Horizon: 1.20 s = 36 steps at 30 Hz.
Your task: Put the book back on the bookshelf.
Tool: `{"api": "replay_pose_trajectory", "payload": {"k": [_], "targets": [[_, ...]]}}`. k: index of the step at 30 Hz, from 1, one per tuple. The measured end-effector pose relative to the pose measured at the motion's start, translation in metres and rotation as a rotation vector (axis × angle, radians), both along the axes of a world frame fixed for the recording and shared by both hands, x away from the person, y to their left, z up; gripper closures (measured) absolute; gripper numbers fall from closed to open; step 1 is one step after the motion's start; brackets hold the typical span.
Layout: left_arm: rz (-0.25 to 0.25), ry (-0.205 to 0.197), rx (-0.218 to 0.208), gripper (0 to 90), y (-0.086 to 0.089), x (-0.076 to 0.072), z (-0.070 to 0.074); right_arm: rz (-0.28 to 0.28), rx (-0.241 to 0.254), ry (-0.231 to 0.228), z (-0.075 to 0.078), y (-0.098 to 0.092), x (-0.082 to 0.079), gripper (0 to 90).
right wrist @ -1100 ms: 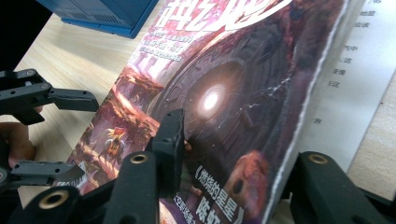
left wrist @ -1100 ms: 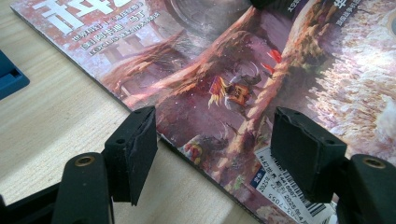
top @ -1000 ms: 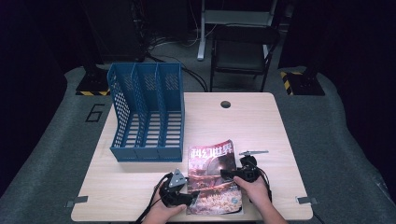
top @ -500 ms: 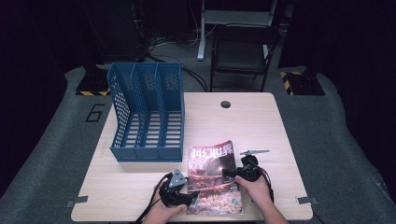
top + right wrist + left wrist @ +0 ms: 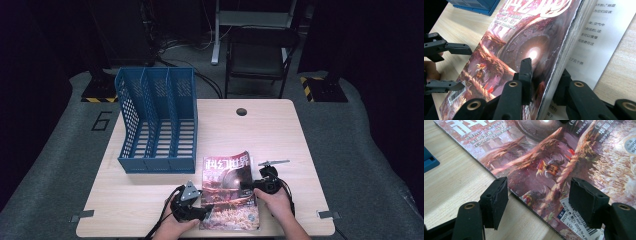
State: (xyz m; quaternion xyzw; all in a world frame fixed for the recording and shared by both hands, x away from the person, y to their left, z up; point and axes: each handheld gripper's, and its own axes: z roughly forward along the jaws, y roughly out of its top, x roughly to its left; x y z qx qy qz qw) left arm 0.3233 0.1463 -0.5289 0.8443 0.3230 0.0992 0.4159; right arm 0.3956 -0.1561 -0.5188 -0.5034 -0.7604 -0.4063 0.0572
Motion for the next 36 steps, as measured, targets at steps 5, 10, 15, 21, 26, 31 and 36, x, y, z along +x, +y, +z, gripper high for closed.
{"api": "replay_pose_trajectory", "payload": {"k": [5,10,15,21,26,31,36], "targets": [[0.0,0.0,0.0,31.5,0.0,0.0,0.0,-0.001,0.001,0.007,0.0,-0.001,0.0,73.4],[0.0,0.0,0.0,31.7,0.0,0.0,0.0,0.0,-0.009,-0.003,0.001,0.0,0.0,73.5],[0.008,-0.007,-0.004,31.6,0.0,0.0,-0.001,0.0,-0.02,-0.017,0.001,0.002,-0.002,75.3],[0.004,-0.006,-0.012,31.4,0.0,0.0,-0.001,0.001,-0.027,-0.055,0.004,0.003,-0.006,78.7],[-0.006,-0.006,-0.011,31.0,0.0,0.001,-0.001,0.021,-0.038,-0.121,0.007,0.005,-0.009,81.5],[-0.038,0.001,0.011,25.7,-0.001,0.0,0.0,0.03,-0.031,-0.163,0.012,0.007,-0.013,83.3],[-0.048,-0.005,0.006,21.9,-0.003,0.0,-0.001,0.035,-0.002,-0.189,0.017,0.007,-0.017,85.1]]}}
